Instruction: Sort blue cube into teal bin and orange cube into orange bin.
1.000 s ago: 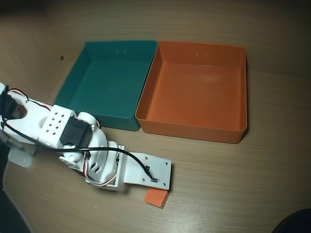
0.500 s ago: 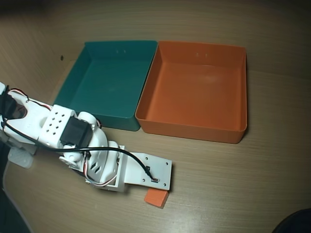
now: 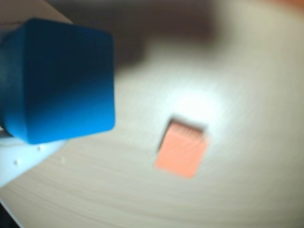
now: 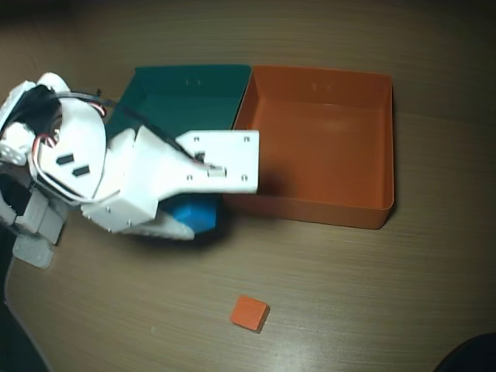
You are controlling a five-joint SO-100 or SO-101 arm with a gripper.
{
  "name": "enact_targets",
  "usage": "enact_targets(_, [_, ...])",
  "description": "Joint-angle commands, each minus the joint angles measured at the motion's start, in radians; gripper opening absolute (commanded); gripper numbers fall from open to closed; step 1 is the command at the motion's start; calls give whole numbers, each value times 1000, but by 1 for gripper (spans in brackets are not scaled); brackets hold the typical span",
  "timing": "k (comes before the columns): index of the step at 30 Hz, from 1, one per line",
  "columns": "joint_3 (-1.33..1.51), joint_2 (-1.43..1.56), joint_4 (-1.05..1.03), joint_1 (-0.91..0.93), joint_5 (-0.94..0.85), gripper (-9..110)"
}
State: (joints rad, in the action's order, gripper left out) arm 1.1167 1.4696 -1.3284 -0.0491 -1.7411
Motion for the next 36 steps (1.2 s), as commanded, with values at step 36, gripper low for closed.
enact_targets(36, [388,158,6,-652,2,15])
